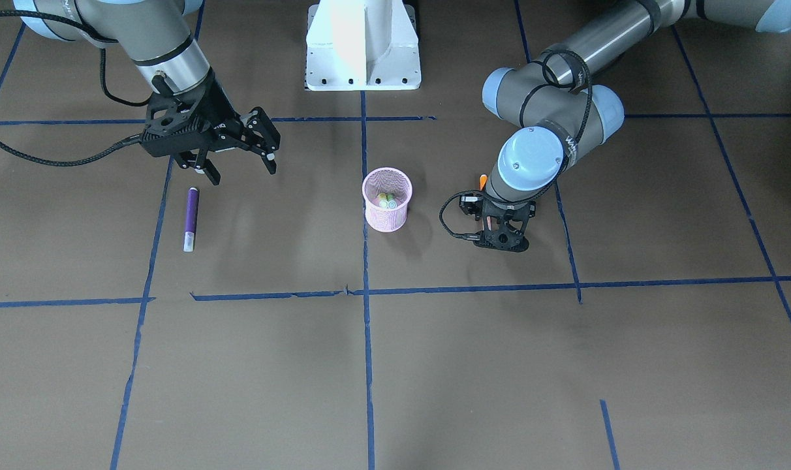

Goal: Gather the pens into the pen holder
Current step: 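Grasp the orange marker with the left gripper and lift it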

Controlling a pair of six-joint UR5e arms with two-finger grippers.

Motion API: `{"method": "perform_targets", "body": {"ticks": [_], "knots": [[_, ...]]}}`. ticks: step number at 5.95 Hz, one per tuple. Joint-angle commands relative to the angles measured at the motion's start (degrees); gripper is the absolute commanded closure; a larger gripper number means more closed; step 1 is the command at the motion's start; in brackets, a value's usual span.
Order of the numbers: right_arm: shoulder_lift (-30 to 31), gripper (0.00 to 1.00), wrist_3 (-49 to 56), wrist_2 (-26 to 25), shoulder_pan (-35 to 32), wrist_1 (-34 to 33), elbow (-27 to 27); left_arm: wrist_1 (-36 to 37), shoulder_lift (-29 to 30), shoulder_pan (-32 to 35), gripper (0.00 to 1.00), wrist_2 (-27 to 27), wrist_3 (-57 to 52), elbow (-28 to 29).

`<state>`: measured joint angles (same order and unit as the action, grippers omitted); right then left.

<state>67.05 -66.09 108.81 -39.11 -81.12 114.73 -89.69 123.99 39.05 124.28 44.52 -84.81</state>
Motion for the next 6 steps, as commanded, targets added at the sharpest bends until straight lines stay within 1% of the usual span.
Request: {"method": "perform_targets", "body": {"ticks": [1,2,3,4,6], "knots": [[0.3,0.00,0.0,0.0,0.0,0.0,0.1,0.0,0.0,0.1,0.75,0.0,0.0,0.2],[0.9,0.00,0.0,0.0,0.0,0.0,0.8,0.1,0.1,0.1,0.95,0.1,0.9,-0.3],[1.1,0.00,0.0,0.0,0.0,0.0,1.1,0.0,0.1,0.1,1.00,0.1,1.2,-0.5],[1.1,0.00,0.1,0.1,-0.4,0.0,1.2,0.0,0.0,1.5,1.00,0.1,3.7,-4.3],[1.1,0.00,0.1,0.1,-1.6,-0.1,2.2,0.0,-0.1,3.7,1.00,-0.1,10.2,-15.0]]}}
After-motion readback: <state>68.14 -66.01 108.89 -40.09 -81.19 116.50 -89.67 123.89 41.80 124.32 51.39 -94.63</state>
